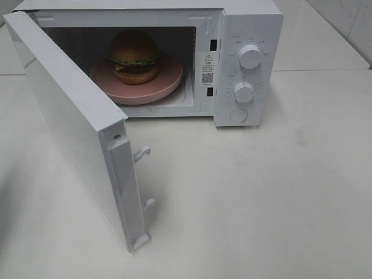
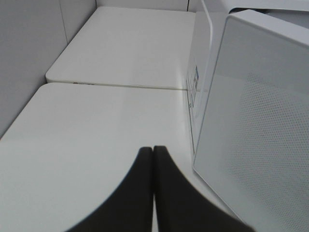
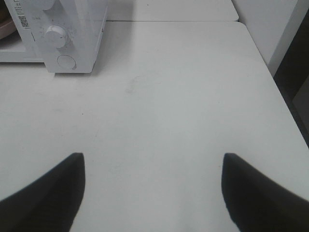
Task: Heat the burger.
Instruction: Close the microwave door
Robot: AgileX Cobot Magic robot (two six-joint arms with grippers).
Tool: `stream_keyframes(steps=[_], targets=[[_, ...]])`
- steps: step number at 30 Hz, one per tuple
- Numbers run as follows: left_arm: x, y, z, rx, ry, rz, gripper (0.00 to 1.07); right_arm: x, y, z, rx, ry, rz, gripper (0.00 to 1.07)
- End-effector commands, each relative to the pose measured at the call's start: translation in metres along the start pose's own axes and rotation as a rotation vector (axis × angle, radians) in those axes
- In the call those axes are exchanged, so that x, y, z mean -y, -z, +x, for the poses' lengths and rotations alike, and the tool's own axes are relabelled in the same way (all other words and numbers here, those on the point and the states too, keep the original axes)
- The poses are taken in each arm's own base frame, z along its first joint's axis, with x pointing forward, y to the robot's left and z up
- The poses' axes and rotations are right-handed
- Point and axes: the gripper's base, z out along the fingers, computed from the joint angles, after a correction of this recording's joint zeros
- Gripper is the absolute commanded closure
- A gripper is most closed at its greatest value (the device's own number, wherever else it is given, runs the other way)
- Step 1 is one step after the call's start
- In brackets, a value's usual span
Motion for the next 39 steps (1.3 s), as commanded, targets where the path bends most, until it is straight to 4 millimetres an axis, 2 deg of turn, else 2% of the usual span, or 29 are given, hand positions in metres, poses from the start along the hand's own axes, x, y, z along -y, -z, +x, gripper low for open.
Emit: stream_keyframes(steps=[1,8,15,23,25,32,39], targets=[[0.003,-0.008,0.003,0.060,-0.067,0.031,1.07,0.000,0.002,0.003,0.025,0.003,0.005,0.31],[0.008,-0.031,0.021,0.022,-0.142,0.088,1.07,0.000,0.002,0.003,0.025,0.003,0.005,0.31],[0.016,-0.045,0.037,-0.007,-0.104,0.173,1.07,0.000,0.002,0.003,0.025,0.003,0.005,0.31],[0.022,-0.055,0.038,-0.001,-0.129,0.239,1.07,0.000,0.002,0.003,0.025,0.003,0.005,0.31],[0.024,-0.064,0.034,0.003,-0.124,0.258,1.07,0.000,0.002,0.003,0.025,0.003,0.005,0.31],[0.026,-0.069,0.031,0.008,-0.121,0.267,1.07,0.000,0.002,0.003,0.025,0.004,0.006,0.31],[0.053,-0.075,0.034,-0.009,-0.111,0.341,1.07,0.000,0.002,0.003,0.025,0.004,0.006,0.31]])
